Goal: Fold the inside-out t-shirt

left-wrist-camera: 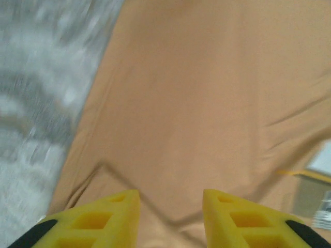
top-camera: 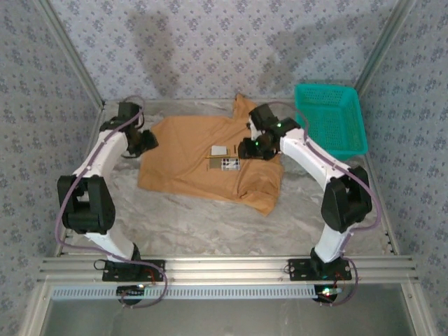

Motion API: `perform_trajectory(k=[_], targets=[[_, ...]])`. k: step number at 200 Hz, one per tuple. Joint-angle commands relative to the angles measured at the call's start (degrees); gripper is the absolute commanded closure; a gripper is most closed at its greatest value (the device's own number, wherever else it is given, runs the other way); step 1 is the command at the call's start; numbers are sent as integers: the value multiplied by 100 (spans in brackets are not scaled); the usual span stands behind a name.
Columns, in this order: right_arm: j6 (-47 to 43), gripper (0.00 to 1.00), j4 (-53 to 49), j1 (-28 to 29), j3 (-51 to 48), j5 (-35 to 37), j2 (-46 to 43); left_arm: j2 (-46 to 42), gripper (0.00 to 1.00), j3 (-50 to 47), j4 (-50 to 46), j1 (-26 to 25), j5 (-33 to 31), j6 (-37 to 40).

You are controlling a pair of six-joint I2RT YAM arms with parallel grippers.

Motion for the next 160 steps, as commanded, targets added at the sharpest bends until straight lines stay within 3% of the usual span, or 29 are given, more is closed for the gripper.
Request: perform_trajectory(k=[1,74,116,160], targets=[[-321,51,-318,193,-598,545,-127,86,61,-446,-231,190,-85,112],[-91,48,-91,629,-1461,1119,-348,807,59,-42,-326,-122,-637,49],[-89,47,-162,578,-1490,1031,-266,1425,61,494,-586,-276,-1076,35],[-119,47,-56,354,-1534,858,-260,1503,63,414,-627,-273,-1278,5]])
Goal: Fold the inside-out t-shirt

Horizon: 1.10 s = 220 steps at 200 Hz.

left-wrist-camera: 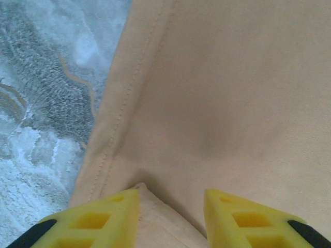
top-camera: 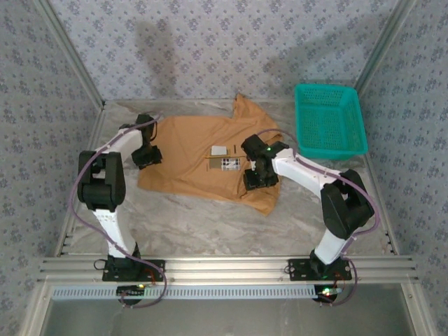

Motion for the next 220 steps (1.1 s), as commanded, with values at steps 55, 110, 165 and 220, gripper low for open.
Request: perform_trajectory(k=[55,110,165,220], targets=[[-3,47,31,-209,33,-161,62,39,63,-109,-146,14,-268,-105],[-95,47,115,-229,-31,-179,238,109,94,-64,-65,22,-240,-156],[-206,46,274,-220,-110,-345,322,-305,100,-107,-140,33,-232,-128],[-152,47,566,-165,-146,-801,739,-1251,100,-630,-151,17,-110,-180]])
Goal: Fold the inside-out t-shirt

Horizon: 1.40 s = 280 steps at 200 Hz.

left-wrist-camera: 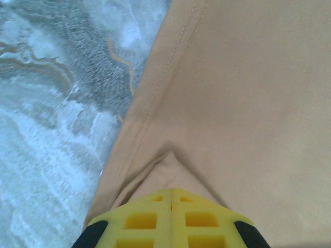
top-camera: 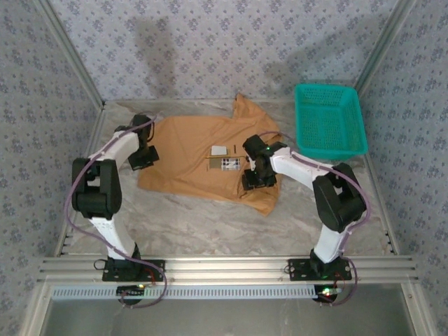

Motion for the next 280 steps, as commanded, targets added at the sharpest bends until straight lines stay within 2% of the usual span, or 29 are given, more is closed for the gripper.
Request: perform_trajectory(k=[1,12,32,45,54,63,115,155,174,197,212,238,258,280], targets=[[-61,48,101,31,-63,-273,254,-542,100,-231,-97,18,69,-32],[-35,51,105,43,-63,-298,322,-741,100,-398,-76,22,113,-41],[-35,66,95,84,-63,-312,330,-925,100,-638,58,31,120,-33],[-38,84,89,98,-63,-288,300,-796,79,-607,57,29,141,-33],[-43,92,58,96,-63,-268,286,-625,74,-535,52,21,200,-25],[-45,96,13,107,-63,-244,274,-460,69,-453,57,-7,190,-25],[-46,99,-52,155,-12,-197,218,304,65,-22,63,-127,-76,19],[-91,99,-123,166,86,-219,246,536,66,80,59,-127,-306,41],[-101,99,-147,166,119,-239,246,626,69,133,42,-127,-402,54],[-105,99,-149,188,104,-272,237,698,81,174,35,-127,-470,72],[-120,100,-166,208,95,-283,220,736,82,209,21,-128,-511,81],[-126,100,-175,227,43,-298,163,793,78,252,36,-129,-471,64],[-116,100,-175,236,25,-300,143,815,71,262,44,-143,-429,37],[-116,100,-171,236,16,-304,141,841,70,232,67,-156,-426,20]])
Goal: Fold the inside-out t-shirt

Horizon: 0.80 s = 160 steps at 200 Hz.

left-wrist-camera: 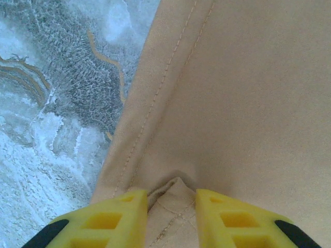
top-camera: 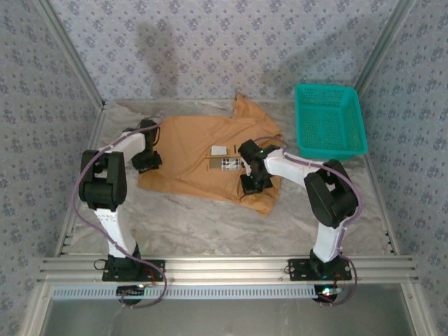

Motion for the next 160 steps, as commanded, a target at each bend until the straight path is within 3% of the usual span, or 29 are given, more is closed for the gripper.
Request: perform_trajectory(k=[1,19,66,113,160], targets=[[-102,100,-191,41,33,-79,-154,70,70,127,-73,-43,-53,-9],[-104,100,-180,37,42,-109,-129,97,72,110,-46,-60,-40,-27],[-106,100,-183,41,59,-135,-110,53,100,128,-85,-60,-100,7],[-73,100,-283,58,69,-34,-309,-301,100,141,-269,-60,-175,8],[54,100,-460,206,60,-12,-875,-1434,100,-270,-485,-75,-283,-52]])
